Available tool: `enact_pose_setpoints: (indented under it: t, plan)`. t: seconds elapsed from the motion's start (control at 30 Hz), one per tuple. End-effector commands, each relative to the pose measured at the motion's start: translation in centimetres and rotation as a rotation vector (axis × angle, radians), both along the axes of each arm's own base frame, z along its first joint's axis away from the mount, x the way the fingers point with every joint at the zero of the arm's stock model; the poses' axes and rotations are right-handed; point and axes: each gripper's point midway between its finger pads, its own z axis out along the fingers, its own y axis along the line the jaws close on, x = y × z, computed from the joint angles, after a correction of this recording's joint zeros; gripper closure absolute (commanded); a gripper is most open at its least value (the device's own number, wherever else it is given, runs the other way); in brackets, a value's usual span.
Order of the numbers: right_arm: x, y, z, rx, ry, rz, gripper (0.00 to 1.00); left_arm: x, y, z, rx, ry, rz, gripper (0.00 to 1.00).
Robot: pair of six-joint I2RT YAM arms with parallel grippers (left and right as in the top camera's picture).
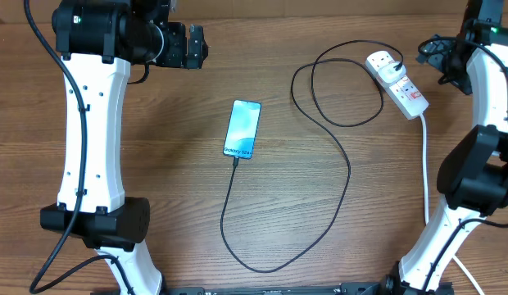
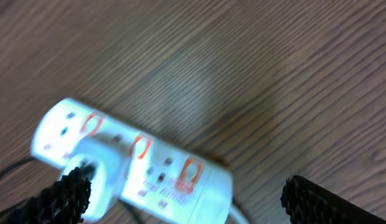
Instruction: Plug charger to phone and switch on socket
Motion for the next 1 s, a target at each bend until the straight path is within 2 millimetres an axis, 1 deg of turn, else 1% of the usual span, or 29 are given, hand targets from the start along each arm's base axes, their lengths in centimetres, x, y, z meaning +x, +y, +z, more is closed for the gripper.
enact_pose_setpoints:
  t: [0.0, 0.13, 0.2, 0.3, 0.4, 0.5, 0.77, 0.87, 0.97]
  plan:
    - [0.0, -2.3, -2.0, -0.034, 0.028, -0.070, 0.00, 0.1, -0.1, -0.2, 0.007, 0.002, 0.002, 0.00]
    - [0.3, -1.5, -4.5, 0.019, 0.050, -0.053, 0.00, 0.1, -0.1, -0.2, 0.007, 0.002, 0.002, 0.00]
    - [0.3, -1.5, -5.7, 0.024, 0.068, -0.053, 0.00, 0.1, -0.1, -0.2, 0.007, 0.002, 0.002, 0.00]
    - [0.5, -1.0, -6.5, 0.048, 0.073, -0.043, 0.00, 0.1, -0.1, -0.2, 0.007, 0.002, 0.002, 0.00]
    - [0.9, 0.0, -7.3, 0.109, 0.063, -0.019, 0.00, 0.1, -0.1, -0.2, 0.007, 0.002, 0.002, 0.00]
    - [1.2, 0.6, -7.7, 0.141, 0.054, -0.006, 0.00, 0.1, -0.1, -0.2, 0.007, 0.002, 0.002, 0.00]
    - [1.3, 0.5, -7.8, 0.138, 0.048, -0.007, 0.00, 0.1, -0.1, -0.2, 0.007, 0.002, 0.002, 0.00]
    - [1.2, 0.3, -7.8, 0.143, 0.045, -0.051, 0.00, 0.1, -0.1, -0.2, 0.007, 0.002, 0.002, 0.00]
    - [1.2, 0.3, -7.8, 0.144, 0.044, -0.052, 0.00, 0.1, -0.1, -0.2, 0.007, 0.001, 0.002, 0.00]
